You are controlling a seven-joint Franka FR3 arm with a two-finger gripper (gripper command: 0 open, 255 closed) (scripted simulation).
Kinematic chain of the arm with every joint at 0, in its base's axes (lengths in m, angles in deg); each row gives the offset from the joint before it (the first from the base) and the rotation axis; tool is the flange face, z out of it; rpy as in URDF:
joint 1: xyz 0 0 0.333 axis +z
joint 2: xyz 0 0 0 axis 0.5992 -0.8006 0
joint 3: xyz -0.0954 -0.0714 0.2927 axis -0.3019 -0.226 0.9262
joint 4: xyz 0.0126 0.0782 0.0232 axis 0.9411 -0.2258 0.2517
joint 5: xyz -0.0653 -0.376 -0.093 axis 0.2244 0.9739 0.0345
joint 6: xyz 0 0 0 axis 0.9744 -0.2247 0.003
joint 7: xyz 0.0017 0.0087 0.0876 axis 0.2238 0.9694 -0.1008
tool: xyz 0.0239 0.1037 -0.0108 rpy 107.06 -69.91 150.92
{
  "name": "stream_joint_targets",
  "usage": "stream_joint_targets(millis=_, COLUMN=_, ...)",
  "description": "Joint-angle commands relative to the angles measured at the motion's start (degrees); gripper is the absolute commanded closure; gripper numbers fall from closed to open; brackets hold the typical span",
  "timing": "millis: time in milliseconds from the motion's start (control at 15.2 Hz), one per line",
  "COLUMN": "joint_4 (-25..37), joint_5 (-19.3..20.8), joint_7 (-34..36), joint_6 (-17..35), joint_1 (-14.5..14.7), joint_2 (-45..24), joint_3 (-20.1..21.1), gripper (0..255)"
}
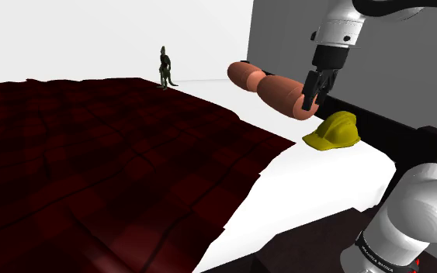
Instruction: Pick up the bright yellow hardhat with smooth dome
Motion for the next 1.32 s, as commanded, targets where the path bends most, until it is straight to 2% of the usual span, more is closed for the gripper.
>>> stream_joint_targets(millis=0, joint_4=0.0, joint_5=0.0, joint_7=0.0, joint_6=0.0, joint_1=0.0, joint_2=0.0, joint_3=0.0, gripper=0)
stream_joint_targets(millis=330, joint_4=-4.7, joint_5=6.3, joint_7=-16.2, joint_6=0.1, joint_1=1.9, joint_2=3.8, joint_3=-7.9, gripper=0)
stream_joint_targets(millis=660, joint_4=-6.6, joint_5=13.6, joint_7=-32.4, joint_6=1.4, joint_1=3.6, joint_2=4.6, joint_3=-16.3, gripper=0)
stream_joint_targets(millis=1254, joint_4=-3.4, joint_5=24.8, joint_7=-61.4, joint_6=7.2, joint_1=8.4, joint_2=-1.8, joint_3=-32.5, gripper=0)
